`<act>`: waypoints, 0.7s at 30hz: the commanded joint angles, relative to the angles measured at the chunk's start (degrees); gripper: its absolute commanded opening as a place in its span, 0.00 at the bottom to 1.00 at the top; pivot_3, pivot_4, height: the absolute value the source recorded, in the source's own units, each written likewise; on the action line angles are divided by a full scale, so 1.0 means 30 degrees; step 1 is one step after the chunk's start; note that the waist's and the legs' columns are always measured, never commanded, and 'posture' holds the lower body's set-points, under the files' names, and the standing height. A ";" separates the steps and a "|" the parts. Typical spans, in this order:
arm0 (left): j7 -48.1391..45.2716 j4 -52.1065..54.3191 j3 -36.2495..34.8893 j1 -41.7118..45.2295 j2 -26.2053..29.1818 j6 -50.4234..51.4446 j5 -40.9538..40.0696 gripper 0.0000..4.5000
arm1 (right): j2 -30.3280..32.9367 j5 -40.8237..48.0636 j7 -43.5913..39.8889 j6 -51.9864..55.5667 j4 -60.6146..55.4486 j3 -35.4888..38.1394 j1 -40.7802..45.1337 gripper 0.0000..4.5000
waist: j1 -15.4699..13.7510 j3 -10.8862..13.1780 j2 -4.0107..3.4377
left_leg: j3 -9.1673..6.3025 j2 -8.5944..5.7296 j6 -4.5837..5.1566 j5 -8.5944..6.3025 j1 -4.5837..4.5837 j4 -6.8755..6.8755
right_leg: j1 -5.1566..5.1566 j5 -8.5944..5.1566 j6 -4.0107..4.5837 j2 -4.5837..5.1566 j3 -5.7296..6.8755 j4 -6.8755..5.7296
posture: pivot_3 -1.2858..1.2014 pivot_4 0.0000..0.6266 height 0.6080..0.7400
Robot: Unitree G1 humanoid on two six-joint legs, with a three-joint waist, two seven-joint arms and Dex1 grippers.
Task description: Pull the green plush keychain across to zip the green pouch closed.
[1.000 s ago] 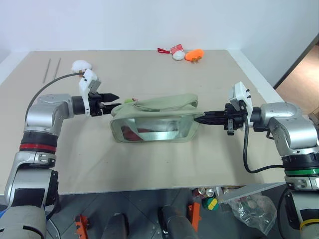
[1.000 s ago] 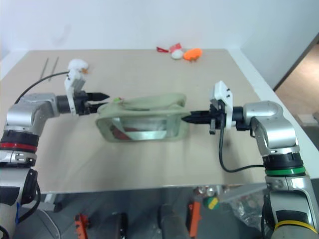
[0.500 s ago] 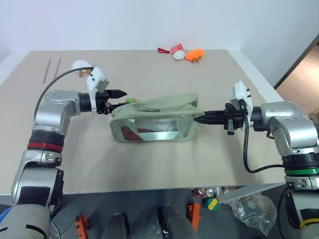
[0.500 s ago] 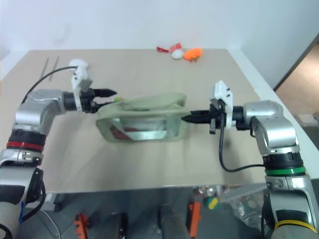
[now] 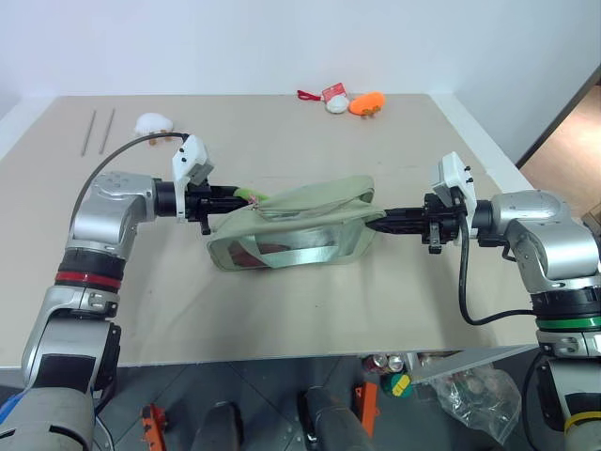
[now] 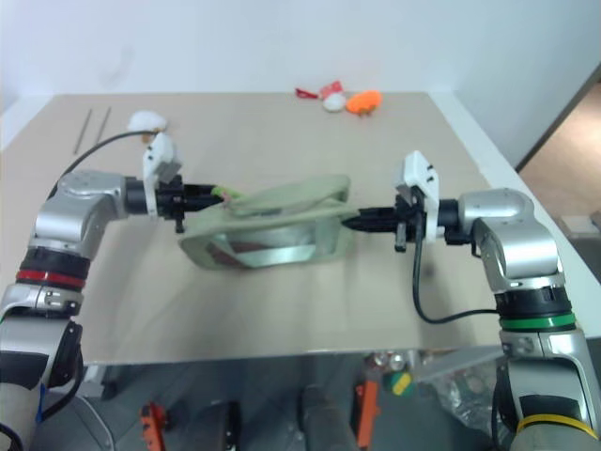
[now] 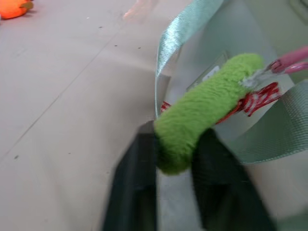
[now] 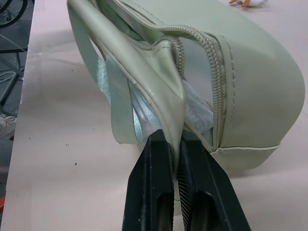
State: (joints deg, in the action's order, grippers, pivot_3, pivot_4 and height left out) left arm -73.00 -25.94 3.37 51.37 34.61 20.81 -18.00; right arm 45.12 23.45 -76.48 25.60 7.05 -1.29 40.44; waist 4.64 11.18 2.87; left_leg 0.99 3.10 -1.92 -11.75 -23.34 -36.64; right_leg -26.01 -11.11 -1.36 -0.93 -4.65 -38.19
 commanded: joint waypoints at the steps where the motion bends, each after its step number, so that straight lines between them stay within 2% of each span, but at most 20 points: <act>1: 0.0153 0.0371 -0.0942 0.0327 0.0210 0.0371 -0.0546 0.02 | 0.0014 0.0234 -0.0197 -0.0356 -0.0042 0.0351 0.0668 0.00 | 0.0001 0.0000 0.0000 | 0.0001 0.0000 0.0000 0.0000 0.0001 -0.0001 | 0.0000 0.0000 0.0000 0.0000 0.0000 0.0000 | 0.52 0.24 1.00; 12: 0.4688 -0.3001 -0.3302 0.2809 -0.0558 -0.1751 -0.0327 0.02 | -0.0145 0.0101 -0.0364 -0.0566 0.0260 0.0219 0.0796 0.00 | -0.0042 0.0000 0.0000 | -0.0006 -0.0006 0.0001 0.0001 -0.0006 -0.0003 | 0.0003 0.0001 -0.0005 0.0008 0.0007 0.0003 | 0.52 0.24 1.00; 16: 0.4924 -0.1927 -0.3300 0.2821 -0.0892 -0.2414 -0.0406 0.02 | -0.0139 0.0072 -0.0372 -0.0597 0.0306 0.0206 0.0771 0.00 | -0.0045 0.0000 0.0000 | -0.0007 -0.0006 0.0001 0.0001 -0.0005 0.0000 | 0.0002 0.0000 -0.0006 0.0008 0.0007 0.0002 | 0.52 0.24 1.00; 21: 0.4017 0.1535 -0.2253 0.2022 -0.1054 -0.2888 -0.0361 0.02 | -0.0151 0.0026 -0.0344 -0.0603 0.0338 0.0165 0.0758 0.00 | -0.0052 0.0000 0.0000 | -0.0004 -0.0013 -0.0001 0.0002 -0.0010 -0.0002 | 0.0002 0.0001 -0.0013 0.0017 0.0003 0.0004 | 0.52 0.24 1.00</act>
State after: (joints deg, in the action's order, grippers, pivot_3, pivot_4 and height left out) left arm -59.99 -25.74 -3.87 57.37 31.09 13.41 -18.61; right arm 44.52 23.26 -77.30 24.52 8.76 -1.46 41.38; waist 4.49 11.18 2.87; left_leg 0.98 3.06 -1.92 -11.75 -23.37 -36.65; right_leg -26.01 -11.10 -1.40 -0.88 -4.64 -38.17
